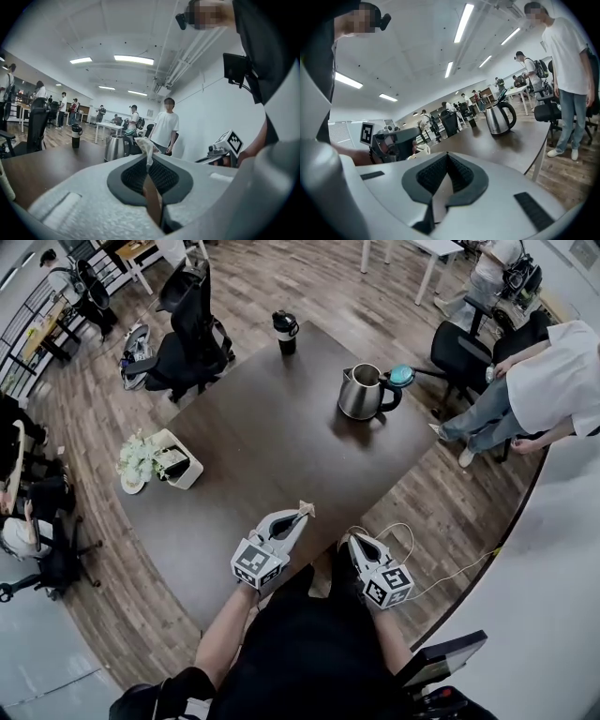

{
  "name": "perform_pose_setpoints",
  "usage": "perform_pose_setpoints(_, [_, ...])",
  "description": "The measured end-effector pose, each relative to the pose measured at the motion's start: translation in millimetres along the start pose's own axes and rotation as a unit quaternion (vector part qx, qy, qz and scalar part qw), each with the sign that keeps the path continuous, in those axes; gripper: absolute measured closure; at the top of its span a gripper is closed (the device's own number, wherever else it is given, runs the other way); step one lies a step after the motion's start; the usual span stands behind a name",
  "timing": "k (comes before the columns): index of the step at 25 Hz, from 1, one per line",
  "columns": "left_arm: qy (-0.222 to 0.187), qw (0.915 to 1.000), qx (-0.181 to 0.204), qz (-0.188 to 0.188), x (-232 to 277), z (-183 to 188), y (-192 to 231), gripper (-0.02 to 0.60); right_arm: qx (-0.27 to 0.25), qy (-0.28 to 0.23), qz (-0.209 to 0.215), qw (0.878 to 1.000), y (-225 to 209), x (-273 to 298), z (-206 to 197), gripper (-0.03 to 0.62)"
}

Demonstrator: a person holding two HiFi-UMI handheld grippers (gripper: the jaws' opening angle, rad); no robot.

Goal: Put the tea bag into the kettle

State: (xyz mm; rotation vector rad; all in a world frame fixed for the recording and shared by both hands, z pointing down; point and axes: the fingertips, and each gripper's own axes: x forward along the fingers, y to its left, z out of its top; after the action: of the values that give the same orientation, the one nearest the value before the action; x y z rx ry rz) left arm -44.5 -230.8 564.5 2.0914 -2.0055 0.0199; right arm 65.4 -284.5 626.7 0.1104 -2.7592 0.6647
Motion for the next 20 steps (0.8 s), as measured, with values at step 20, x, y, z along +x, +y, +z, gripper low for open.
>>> perform_pose_setpoints(20, [-0.003,0.9995,0.015,0.026,210,86,48,0.573,0.051,-0.066,-0.032,0.996,-173,-45,61,0.588])
